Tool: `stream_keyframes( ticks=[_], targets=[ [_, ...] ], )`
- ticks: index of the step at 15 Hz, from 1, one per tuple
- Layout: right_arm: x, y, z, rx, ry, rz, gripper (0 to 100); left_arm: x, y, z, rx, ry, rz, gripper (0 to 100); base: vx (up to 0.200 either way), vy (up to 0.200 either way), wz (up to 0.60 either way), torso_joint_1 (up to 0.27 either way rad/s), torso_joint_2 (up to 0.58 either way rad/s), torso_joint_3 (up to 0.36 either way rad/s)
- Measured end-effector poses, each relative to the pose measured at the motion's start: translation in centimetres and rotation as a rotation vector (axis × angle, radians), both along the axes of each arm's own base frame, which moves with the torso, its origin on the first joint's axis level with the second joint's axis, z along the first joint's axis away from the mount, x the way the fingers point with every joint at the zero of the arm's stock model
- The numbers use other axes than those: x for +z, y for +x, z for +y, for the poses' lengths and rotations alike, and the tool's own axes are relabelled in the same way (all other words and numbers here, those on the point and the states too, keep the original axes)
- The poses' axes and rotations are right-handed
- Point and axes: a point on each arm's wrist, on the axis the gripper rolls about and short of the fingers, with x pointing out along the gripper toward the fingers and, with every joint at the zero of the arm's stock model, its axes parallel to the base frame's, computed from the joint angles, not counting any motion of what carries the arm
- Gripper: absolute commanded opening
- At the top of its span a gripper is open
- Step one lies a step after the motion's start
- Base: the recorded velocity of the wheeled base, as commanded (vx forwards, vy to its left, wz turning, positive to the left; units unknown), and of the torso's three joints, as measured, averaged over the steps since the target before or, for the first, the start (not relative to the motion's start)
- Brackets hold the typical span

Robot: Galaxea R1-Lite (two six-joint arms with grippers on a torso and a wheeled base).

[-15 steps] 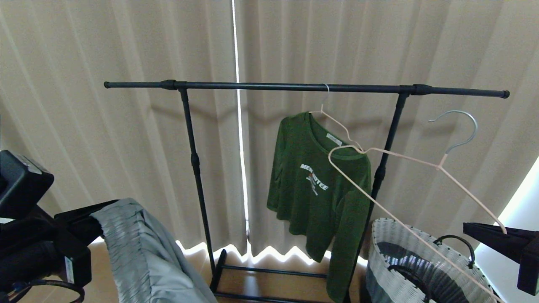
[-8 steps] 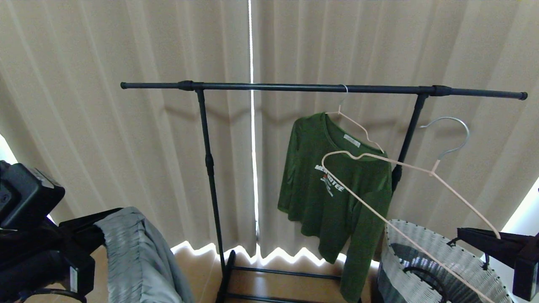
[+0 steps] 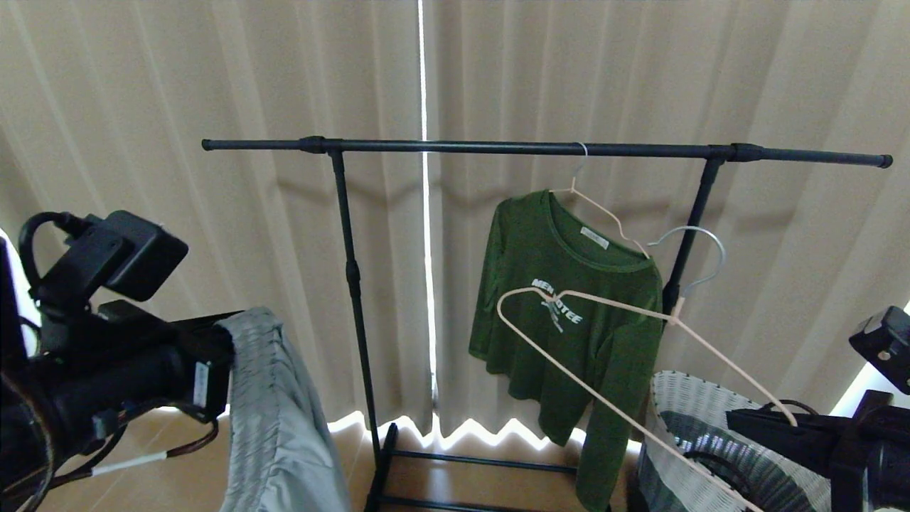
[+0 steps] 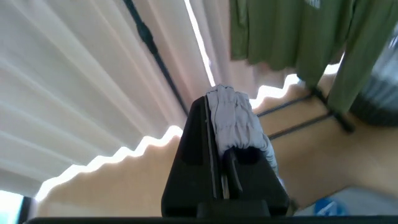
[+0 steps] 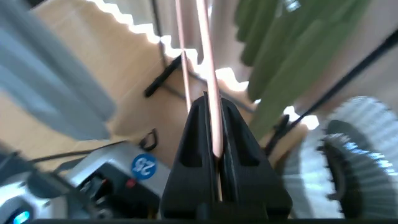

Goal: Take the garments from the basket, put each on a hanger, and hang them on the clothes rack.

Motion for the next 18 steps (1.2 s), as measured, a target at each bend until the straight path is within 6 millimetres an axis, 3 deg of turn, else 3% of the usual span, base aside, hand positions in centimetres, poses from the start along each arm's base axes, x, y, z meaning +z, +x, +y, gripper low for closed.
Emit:
stream_keyframes(
  ticks=[7,11,18],
  targets=[
    [0.6,0.0,2.7,0.12,0.079,0.052,0,1.9,6.2,-5.0,0.151,-0.075,-0.01,0,0.0,0.0,0.0,0.0,0.0,0.0],
    [0.6,0.8,3.8,0.149,0.105,0.031,0,1.4,7.7,-6.2,0.17,-0.12,0.031,0,0.0,0.0,0.0,0.0,0.0,0.0],
    [0.6,0.0,5.4,0.233,0.133,0.068,0,1.3,10.0,-8.3,0.235,-0.16,0.023,0,0.0,0.0,0.0,0.0,0.0,0.0]
  ],
)
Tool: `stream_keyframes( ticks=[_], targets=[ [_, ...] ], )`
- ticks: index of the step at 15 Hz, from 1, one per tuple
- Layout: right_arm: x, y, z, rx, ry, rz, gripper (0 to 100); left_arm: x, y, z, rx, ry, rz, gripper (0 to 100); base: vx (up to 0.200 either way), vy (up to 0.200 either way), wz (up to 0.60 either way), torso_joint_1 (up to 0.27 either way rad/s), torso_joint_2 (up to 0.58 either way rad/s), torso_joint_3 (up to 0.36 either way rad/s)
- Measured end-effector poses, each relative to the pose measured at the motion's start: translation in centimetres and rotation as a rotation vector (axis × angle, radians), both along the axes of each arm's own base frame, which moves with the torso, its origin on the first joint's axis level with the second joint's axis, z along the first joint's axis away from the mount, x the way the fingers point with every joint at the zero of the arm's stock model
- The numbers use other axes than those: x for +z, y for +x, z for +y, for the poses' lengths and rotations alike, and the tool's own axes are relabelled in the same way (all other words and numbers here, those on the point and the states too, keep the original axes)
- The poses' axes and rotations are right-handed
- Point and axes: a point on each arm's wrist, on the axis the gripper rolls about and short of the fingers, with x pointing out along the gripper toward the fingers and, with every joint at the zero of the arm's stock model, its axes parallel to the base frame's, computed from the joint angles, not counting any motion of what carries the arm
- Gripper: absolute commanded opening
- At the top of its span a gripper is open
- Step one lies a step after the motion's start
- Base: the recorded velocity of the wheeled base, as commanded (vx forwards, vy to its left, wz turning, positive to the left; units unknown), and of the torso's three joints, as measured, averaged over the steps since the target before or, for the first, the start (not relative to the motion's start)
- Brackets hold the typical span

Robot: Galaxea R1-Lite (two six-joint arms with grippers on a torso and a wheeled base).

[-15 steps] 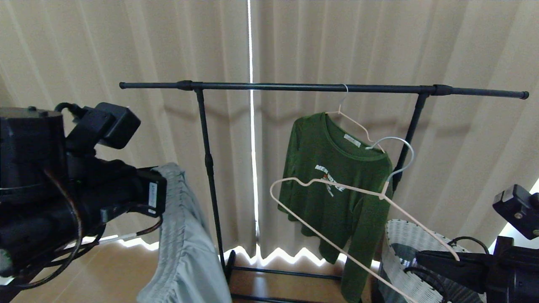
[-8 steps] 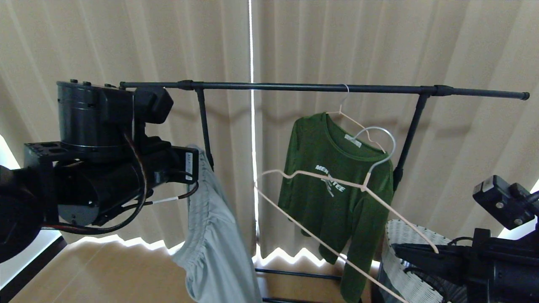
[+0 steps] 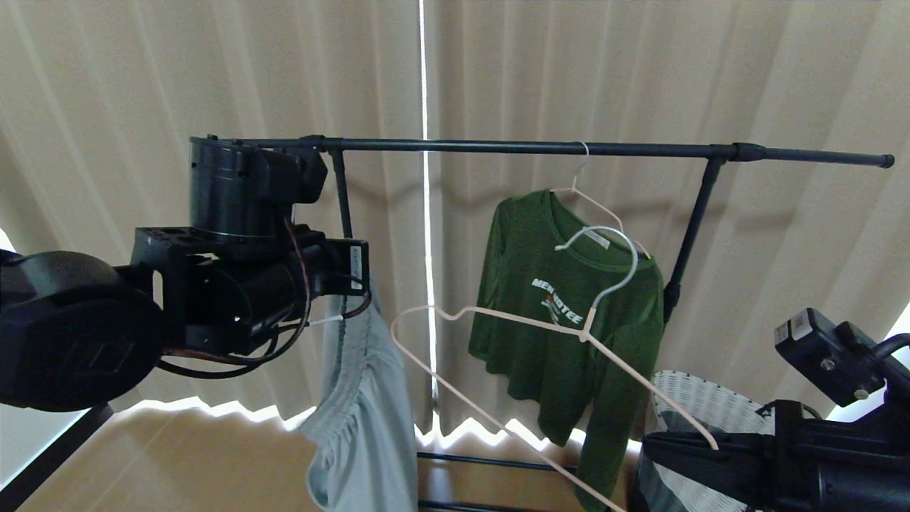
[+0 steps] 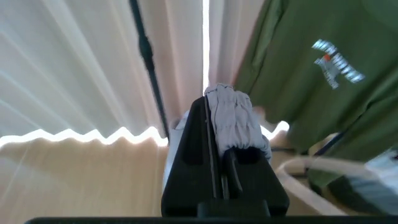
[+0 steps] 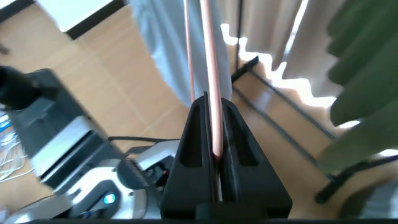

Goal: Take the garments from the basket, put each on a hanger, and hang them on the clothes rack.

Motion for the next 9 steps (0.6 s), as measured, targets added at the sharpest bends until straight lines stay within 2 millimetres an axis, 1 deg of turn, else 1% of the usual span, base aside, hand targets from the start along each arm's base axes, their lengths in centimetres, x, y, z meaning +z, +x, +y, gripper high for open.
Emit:
stream_keyframes(
  ticks=[4,7,9],
  targets=[
    [0.0,-0.6,0.7,0.056,0.0,0.003,0,-0.2,1.0,-0.7,0.044,0.023,-0.006,0,0.0,0.0,0.0,0.0,0.0,0.0],
    [0.1,-0.3,1.2,0.066,-0.002,0.007,0,-0.6,1.0,-1.3,0.024,0.074,0.014,0,0.0,0.0,0.0,0.0,0.0,0.0],
    [0.2,-0.2,1.6,0.078,-0.003,0.005,0,-0.4,1.1,-1.3,0.034,0.091,0.007,0,0.0,0.0,0.0,0.0,0.0,0.0]
  ],
)
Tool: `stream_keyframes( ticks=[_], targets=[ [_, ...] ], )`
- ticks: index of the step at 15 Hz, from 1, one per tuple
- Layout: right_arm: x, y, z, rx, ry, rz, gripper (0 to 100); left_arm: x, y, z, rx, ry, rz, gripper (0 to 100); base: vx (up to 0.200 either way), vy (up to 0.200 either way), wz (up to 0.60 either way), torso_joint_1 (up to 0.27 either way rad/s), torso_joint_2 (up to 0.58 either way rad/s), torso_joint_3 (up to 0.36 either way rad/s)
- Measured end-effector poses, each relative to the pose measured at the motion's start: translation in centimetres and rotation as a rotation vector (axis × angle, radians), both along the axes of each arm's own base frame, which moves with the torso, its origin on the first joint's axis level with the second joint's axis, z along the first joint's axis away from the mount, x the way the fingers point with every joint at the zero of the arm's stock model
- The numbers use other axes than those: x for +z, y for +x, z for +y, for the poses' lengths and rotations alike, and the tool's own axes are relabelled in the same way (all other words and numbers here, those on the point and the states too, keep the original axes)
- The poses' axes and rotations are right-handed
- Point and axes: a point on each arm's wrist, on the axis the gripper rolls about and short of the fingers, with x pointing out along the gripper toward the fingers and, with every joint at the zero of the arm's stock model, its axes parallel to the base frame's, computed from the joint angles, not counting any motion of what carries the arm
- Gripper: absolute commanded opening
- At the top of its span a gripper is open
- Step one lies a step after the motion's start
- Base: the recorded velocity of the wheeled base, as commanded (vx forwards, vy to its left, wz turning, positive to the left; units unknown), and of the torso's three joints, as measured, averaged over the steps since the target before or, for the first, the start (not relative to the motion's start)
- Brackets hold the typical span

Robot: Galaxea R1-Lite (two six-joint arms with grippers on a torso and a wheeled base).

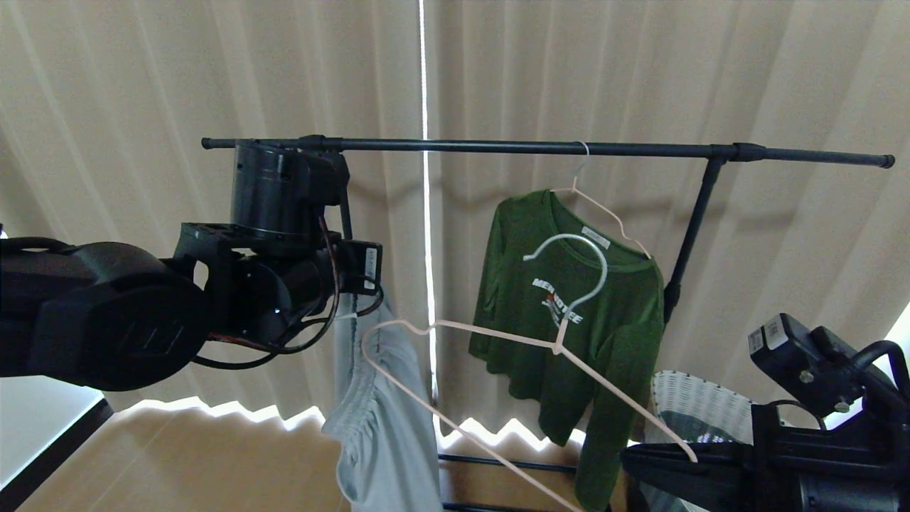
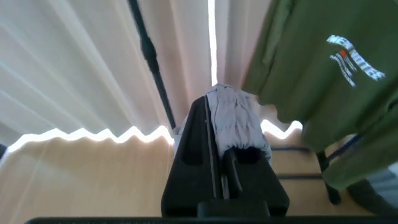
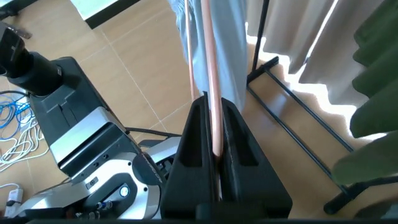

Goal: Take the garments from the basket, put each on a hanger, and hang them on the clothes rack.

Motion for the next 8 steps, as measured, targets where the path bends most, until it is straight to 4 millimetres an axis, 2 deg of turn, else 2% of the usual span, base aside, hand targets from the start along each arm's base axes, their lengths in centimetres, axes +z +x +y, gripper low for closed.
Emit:
stream_keyframes(
  ticks=[8],
  targets=[
    [-0.1,0.3,1.4,0.016,-0.025,0.003,0,0.0,0.1,0.0,-0.004,0.034,0.0,0,0.0,0.0,0.0,0.0,0.0,0.0]
  ],
)
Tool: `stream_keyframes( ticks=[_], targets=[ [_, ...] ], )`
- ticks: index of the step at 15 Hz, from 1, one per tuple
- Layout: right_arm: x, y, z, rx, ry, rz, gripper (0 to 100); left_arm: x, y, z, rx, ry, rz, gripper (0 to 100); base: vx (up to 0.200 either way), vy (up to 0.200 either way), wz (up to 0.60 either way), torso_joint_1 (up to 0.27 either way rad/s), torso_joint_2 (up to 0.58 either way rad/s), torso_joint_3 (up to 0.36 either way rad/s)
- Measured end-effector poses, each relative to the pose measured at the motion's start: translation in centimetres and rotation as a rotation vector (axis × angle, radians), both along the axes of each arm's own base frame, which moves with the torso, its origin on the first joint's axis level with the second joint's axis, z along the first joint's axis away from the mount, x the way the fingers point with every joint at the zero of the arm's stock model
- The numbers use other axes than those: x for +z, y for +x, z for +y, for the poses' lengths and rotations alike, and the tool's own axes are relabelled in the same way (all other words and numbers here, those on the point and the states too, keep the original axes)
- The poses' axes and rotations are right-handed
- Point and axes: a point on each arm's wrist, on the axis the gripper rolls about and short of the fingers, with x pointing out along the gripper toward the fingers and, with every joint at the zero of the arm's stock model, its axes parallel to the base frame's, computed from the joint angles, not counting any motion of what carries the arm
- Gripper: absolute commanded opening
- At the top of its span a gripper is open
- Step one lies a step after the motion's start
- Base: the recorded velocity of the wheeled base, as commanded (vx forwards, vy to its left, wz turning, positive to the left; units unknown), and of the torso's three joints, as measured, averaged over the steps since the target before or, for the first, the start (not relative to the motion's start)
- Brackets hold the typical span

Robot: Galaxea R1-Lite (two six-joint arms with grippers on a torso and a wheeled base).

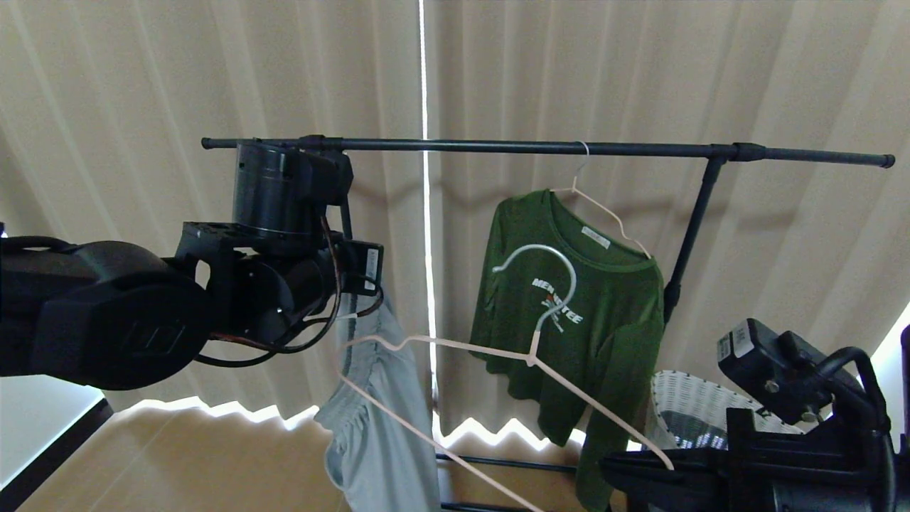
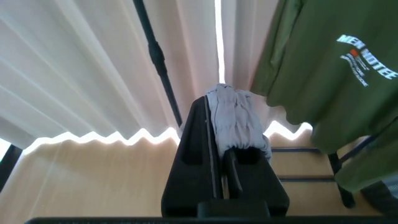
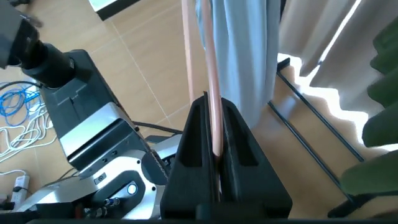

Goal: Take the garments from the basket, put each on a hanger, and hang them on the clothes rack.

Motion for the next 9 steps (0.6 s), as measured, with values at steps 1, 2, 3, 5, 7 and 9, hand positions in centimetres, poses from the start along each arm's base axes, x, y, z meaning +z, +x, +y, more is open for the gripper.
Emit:
stream_keyframes(
  ticks=[1,2,3,5,7,9],
  targets=[
    [-0.1,0.4,0.1,-0.029,-0.013,-0.004,0,-0.1,-0.1,0.0,0.002,0.011,0.003,0,0.0,0.0,0.0,0.0,0.0,0.0],
    [-0.2,0.7,0.1,-0.062,-0.03,-0.009,0,-0.3,-0.1,0.2,0.016,0.034,0.004,0,0.0,0.0,0.0,0.0,0.0,0.0],
    [-0.3,0.9,0.1,-0.095,-0.045,-0.017,0,-0.5,-0.2,0.3,0.025,0.06,0.008,0,0.0,0.0,0.0,0.0,0.0,0.0],
    [-0.3,1.4,0.1,-0.135,-0.059,-0.022,0,-0.7,-0.5,0.5,0.022,0.088,0.014,0,0.0,0.0,0.0,0.0,0.0,0.0],
    [0.0,2.1,-0.2,-0.178,-0.056,-0.033,0,-1.0,-1.1,0.9,0.008,0.142,0.027,0,0.0,0.0,0.0,0.0,0.0,0.0],
    [0.3,2.5,-0.3,-0.203,-0.05,-0.043,0,-1.3,-1.5,1.2,-0.001,0.176,0.036,0,0.0,0.0,0.0,0.0,0.0,0.0]
  ],
)
